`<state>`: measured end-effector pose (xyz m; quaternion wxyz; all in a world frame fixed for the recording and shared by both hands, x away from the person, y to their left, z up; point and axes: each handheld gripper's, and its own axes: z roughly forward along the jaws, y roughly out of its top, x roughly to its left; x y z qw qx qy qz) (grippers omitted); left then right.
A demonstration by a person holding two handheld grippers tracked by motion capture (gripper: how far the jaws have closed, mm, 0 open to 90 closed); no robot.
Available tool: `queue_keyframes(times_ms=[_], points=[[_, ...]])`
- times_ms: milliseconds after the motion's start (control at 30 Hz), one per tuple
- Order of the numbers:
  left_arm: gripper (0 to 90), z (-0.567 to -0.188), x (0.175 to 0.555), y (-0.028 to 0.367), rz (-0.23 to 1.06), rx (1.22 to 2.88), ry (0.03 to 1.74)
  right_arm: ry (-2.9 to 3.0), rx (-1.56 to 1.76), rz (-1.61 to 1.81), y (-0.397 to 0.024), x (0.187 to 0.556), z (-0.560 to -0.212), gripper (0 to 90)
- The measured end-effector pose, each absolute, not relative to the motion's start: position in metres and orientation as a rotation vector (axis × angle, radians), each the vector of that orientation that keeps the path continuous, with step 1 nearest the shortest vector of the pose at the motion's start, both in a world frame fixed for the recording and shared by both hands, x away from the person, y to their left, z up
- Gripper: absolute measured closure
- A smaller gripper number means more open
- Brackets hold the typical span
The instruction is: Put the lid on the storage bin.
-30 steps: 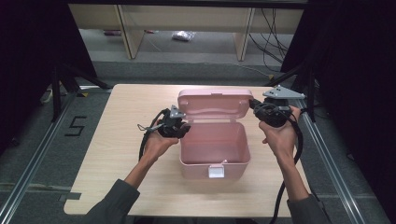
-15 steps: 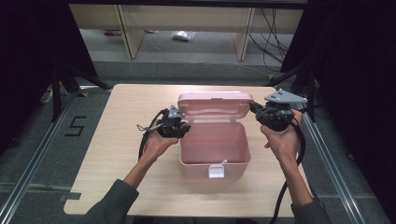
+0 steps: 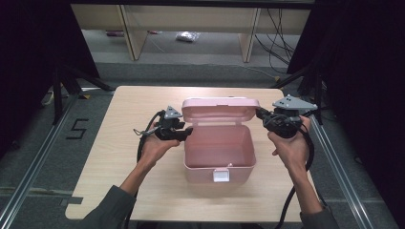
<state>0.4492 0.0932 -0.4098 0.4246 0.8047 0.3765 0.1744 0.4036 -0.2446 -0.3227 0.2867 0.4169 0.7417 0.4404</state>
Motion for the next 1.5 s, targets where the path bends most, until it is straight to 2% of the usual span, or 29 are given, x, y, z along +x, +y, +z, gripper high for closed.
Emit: queue_keyframes(times_ms=[433, 767, 1500], points=[[42.0, -0.4, 0.424, 0.109, 0.357, 1.983, 0.917, 1.99, 1.113, 1.245, -0.251, 0.394, -0.331, 84.4], [38.4, -0.396, 0.405, 0.123, 0.31, 1.993, 0.894, 1.99, 1.091, 1.247, -0.254, 0.392, -0.333, 83.8], [33.1, -0.4, 0.362, 0.139, 0.337, 2.0, 0.849, 2.02, 1.094, 1.268, -0.256, 0.377, -0.34, 79.4]])
